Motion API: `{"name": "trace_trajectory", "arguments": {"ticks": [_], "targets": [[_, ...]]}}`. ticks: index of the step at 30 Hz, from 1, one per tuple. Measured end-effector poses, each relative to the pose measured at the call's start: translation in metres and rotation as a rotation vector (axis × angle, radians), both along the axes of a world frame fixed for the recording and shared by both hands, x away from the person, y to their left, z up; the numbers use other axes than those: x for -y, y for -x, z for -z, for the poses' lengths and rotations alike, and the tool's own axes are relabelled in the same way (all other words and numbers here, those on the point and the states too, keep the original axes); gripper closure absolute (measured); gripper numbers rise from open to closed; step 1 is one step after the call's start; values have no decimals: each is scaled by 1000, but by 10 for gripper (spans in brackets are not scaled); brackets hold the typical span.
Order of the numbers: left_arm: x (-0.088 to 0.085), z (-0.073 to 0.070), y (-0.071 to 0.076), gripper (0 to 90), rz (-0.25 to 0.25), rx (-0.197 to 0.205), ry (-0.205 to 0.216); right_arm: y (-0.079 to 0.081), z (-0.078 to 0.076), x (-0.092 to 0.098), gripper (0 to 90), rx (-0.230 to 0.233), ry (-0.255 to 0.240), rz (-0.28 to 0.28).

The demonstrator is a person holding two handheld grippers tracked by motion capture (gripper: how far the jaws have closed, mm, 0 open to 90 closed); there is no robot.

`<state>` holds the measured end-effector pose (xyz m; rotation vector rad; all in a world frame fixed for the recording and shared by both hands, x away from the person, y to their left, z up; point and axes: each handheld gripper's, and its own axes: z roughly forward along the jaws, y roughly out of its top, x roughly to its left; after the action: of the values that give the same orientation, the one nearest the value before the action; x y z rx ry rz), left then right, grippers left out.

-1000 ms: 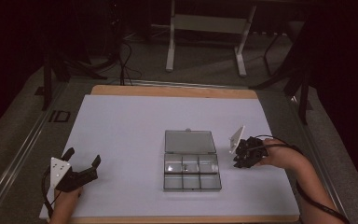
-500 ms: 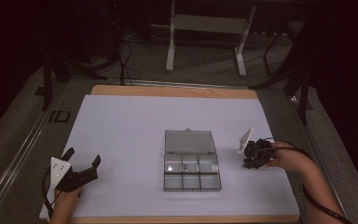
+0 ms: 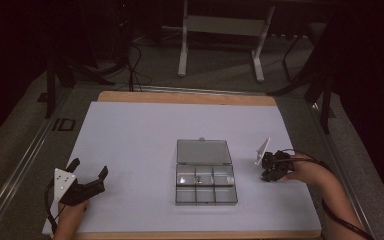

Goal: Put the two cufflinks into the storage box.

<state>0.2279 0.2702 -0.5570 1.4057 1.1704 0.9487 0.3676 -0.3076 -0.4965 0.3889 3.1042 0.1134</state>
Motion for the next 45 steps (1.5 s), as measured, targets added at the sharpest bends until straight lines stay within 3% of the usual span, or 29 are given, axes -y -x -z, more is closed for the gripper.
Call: {"name": "trace_trajectory", "arguments": {"ticks": [12, 24, 33, 38, 45], "targets": [[0, 0, 0, 16, 0, 1, -1, -5, 6, -4, 879, -36, 31, 12], [0, 0, 0, 15, 0, 0, 1, -6, 5, -8, 889, -63, 57, 9], [0, 0, 0, 16, 0, 0, 0, -1, -9, -13, 891, -67, 25, -27], [0, 0, 0, 16, 1, 1, 0, 1, -19, -17, 892, -64, -17, -51], [0, 0, 0, 15, 0, 0, 0, 7, -28, -24, 893, -58, -29, -81]]}}
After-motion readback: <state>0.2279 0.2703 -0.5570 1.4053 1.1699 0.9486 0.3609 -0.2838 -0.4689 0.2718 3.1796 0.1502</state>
